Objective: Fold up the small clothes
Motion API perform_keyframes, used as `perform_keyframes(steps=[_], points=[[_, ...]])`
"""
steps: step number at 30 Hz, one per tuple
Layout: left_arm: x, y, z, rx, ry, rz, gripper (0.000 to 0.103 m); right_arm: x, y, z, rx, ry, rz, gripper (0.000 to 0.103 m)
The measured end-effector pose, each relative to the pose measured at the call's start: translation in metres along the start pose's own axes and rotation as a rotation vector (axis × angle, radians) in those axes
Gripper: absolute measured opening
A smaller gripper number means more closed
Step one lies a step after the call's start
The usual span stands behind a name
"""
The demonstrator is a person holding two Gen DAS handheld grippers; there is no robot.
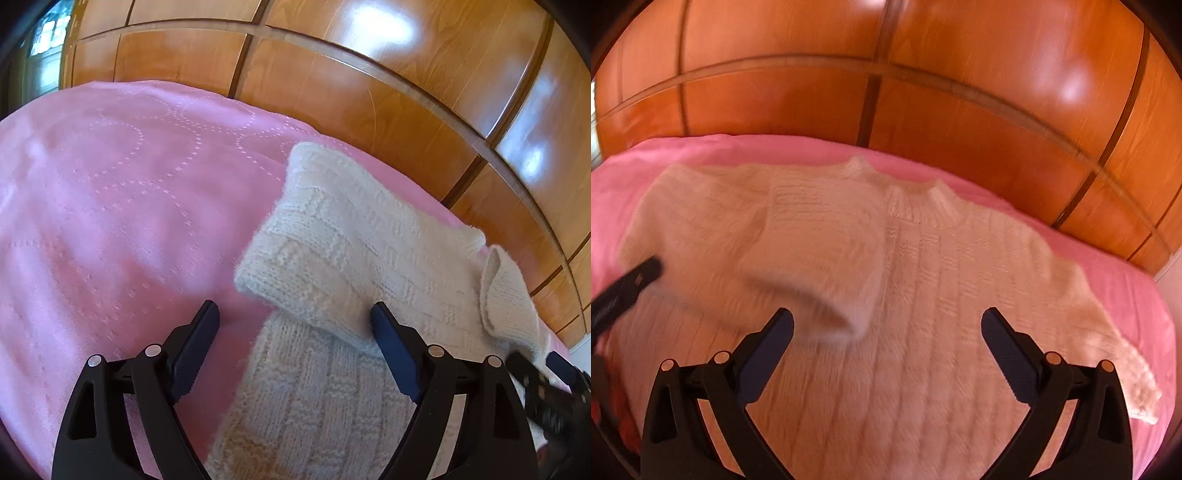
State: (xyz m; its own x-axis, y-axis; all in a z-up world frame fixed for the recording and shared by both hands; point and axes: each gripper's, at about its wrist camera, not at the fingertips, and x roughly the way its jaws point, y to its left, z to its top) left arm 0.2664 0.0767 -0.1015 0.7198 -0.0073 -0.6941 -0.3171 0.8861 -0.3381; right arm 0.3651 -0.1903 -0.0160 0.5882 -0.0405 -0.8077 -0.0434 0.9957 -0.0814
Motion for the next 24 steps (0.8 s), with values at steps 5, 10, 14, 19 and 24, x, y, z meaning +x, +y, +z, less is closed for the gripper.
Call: perform_keyframes(steps=[5,10,14,19,24], points=[[0.002,-0.002,0.0,0.004,-0.001,-0.003,0.085,0.024,-0.091,-0.023,0.481,0.061,0.089,0.101],[0.004,-0.002,0.0,0.003,-0.001,-0.006,0.085,0.012,-0.147,-0.058,0.649,-0.009,0.082,0.101],[0.004,-0.002,0.0,0.0,-0.001,-0.013,0.086,-0.013,-0.159,-0.089,0.658,-0.046,0.105,0.101],[0.002,0.0,0.0,-0.012,0.001,-0.027,0.088,-0.05,-0.167,-0.126,0.659,-0.091,0.152,0.101],[-0.01,-0.001,-0.005,-0.004,0.024,-0.006,0.088,-0.077,-0.187,-0.15,0.647,-0.117,0.203,0.101]])
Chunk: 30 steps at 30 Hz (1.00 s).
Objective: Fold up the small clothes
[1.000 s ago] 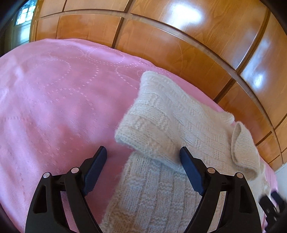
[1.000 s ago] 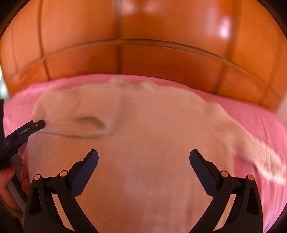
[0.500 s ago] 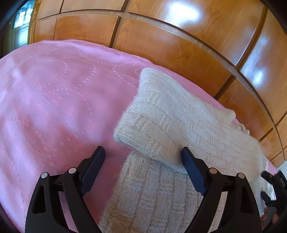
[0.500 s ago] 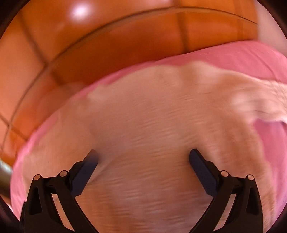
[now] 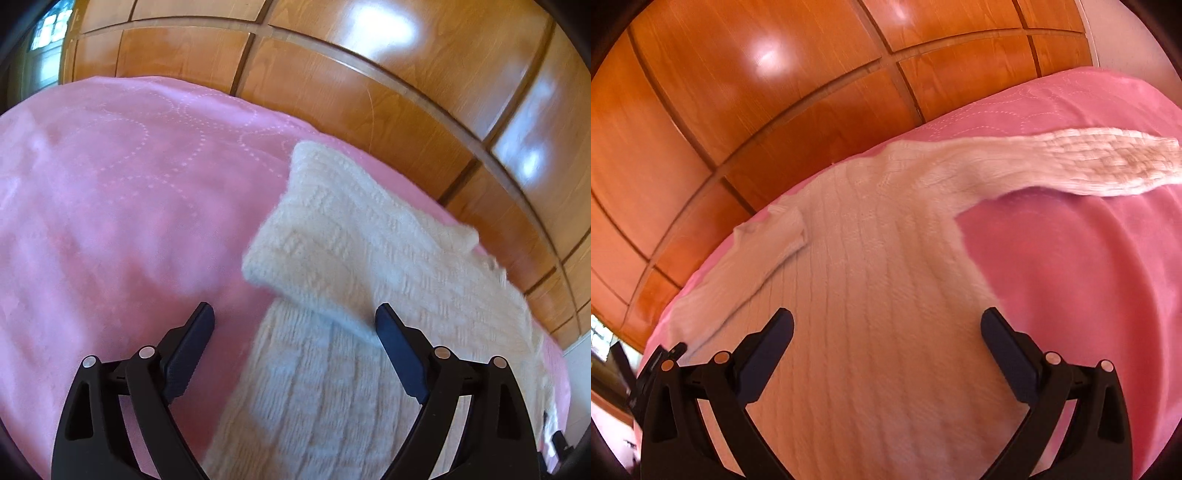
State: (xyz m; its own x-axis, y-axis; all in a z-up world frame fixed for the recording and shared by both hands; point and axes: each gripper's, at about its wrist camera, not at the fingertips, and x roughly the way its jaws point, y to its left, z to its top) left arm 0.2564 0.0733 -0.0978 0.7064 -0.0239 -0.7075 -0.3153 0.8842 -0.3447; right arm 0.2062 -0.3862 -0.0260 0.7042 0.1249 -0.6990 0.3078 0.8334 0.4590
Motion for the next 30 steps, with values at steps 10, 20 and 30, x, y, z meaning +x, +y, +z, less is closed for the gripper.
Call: perform_keyframes(steps=[10,20,30], points=[[-0.024,-0.003,-0.027,0.107,0.043,0.009,0.089,-0.028,-0.157,0.035,0.445,-0.096,-0.067,0.071],[-0.014,-0.012,-0.029,0.147,0.064,0.022,0.098,-0.032,-0.249,0.062,0.735,-0.222,-0.013,0.046],[-0.011,-0.014,-0.03,0.145,0.056,0.016,0.099,-0.027,-0.256,0.105,0.689,-0.187,-0.136,0.008]])
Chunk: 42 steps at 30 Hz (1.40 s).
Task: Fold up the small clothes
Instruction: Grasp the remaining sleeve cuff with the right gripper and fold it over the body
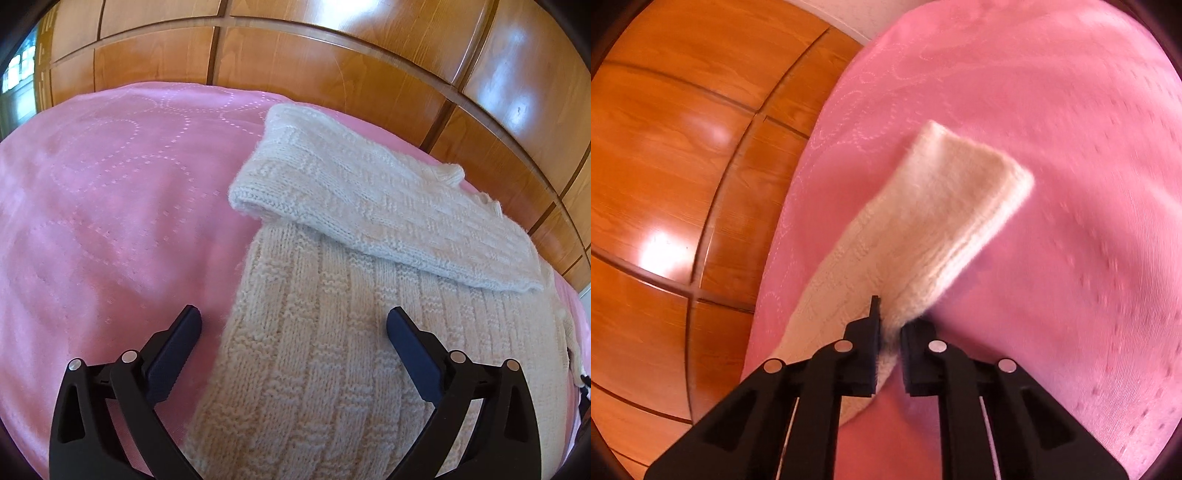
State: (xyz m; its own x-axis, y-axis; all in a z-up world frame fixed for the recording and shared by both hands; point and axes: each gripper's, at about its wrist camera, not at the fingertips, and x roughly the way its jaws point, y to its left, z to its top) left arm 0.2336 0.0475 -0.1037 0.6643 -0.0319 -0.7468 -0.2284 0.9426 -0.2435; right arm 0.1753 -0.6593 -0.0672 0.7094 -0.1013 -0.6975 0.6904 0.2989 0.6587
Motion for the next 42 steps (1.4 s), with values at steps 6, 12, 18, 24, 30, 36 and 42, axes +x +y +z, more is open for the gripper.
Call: perform_keyframes(steps=[6,12,18,24,30,36,42], points=[[0.0,0.001,0.0,-0.008,-0.006,-0.01,0.099,-0.011,0.091,-0.025,-0.258,-0.043,0.061,0.008],[-0.001,0.003,0.001,-0.015,-0.009,-0.022,0.099,-0.012,0.197,-0.104,-0.533,-0.005,0.211,0.008],[-0.002,0.006,0.001,-0.018,-0.012,-0.029,0.099,0.006,0.262,-0.207,-0.797,0.103,0.297,0.008],[-0.002,0.007,0.001,-0.02,-0.014,-0.034,0.099,0.043,0.263,-0.292,-0.969,0.246,0.266,0.011],[-0.001,0.007,0.0,-0.019,-0.015,-0.032,0.099,0.046,0.226,-0.31,-1.057,0.219,0.153,0.083],[0.001,0.007,0.0,-0.012,-0.009,-0.021,0.099,0.01,0.177,-0.26,-0.832,-0.103,-0.039,0.101],[-0.012,-0.002,0.007,-0.003,-0.003,-0.001,0.069,0.022,0.127,-0.229,-0.554,-0.077,-0.12,0.101]])
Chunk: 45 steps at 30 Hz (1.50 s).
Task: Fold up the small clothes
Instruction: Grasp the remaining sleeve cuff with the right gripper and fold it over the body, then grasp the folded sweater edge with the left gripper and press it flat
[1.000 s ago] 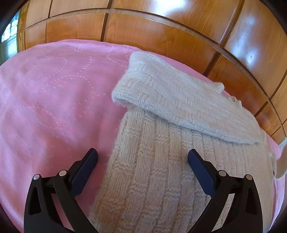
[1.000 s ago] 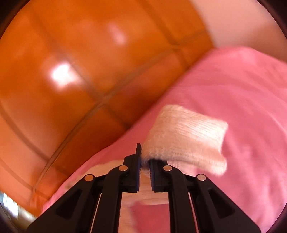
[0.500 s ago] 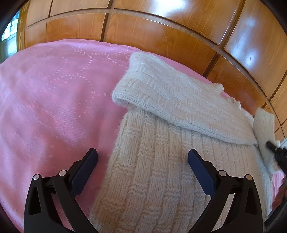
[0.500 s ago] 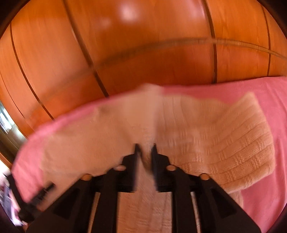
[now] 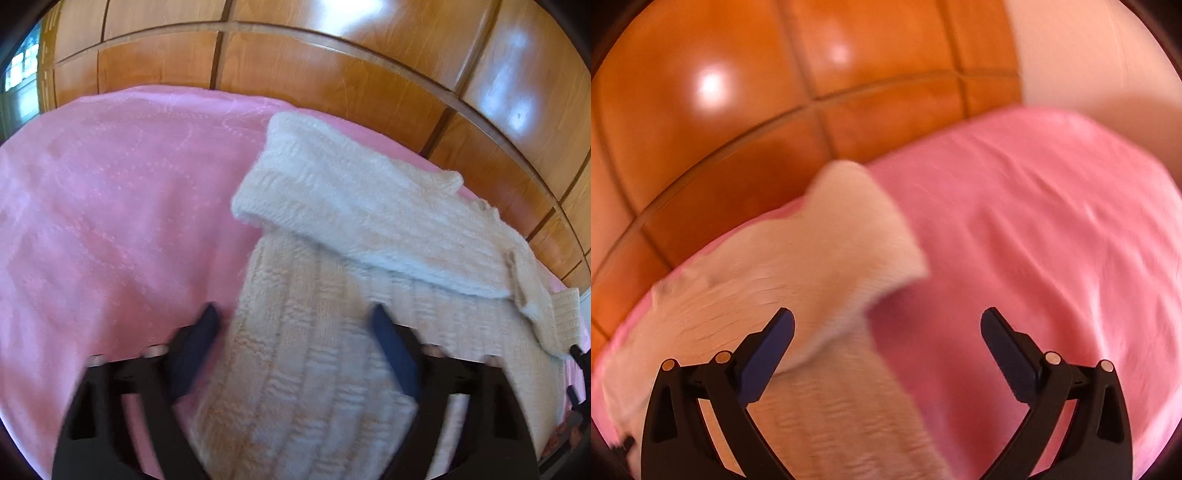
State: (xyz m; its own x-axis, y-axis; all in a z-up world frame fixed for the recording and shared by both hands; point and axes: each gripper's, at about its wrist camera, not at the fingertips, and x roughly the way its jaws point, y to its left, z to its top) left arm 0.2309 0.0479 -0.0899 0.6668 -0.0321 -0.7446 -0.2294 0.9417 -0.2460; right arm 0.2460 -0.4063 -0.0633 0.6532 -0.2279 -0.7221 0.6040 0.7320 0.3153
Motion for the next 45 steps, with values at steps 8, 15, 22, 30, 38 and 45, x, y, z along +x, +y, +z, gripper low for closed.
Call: perform_keyframes(steps=[8,15,22,30,38,45], points=[[-0.028,-0.09,0.023,0.087,-0.008,-0.295,0.064,0.011,-0.012,-0.003,0.086,0.027,0.034,0.101],[0.026,-0.175,0.025,0.256,0.141,-0.348,0.05,0.009,-0.021,-0.004,0.124,-0.002,0.077,0.101],[0.04,-0.202,0.013,0.32,0.155,-0.336,0.008,0.007,-0.023,-0.005,0.142,-0.029,0.075,0.101],[0.009,-0.167,0.066,0.211,-0.024,-0.353,0.007,0.006,-0.023,-0.005,0.154,-0.035,0.089,0.101],[0.04,-0.092,0.056,0.131,0.014,-0.237,0.007,0.007,-0.023,-0.005,0.151,-0.031,0.084,0.101],[0.043,-0.067,0.027,0.083,-0.031,-0.304,0.01,0.008,-0.024,-0.005,0.151,-0.018,0.082,0.101]])
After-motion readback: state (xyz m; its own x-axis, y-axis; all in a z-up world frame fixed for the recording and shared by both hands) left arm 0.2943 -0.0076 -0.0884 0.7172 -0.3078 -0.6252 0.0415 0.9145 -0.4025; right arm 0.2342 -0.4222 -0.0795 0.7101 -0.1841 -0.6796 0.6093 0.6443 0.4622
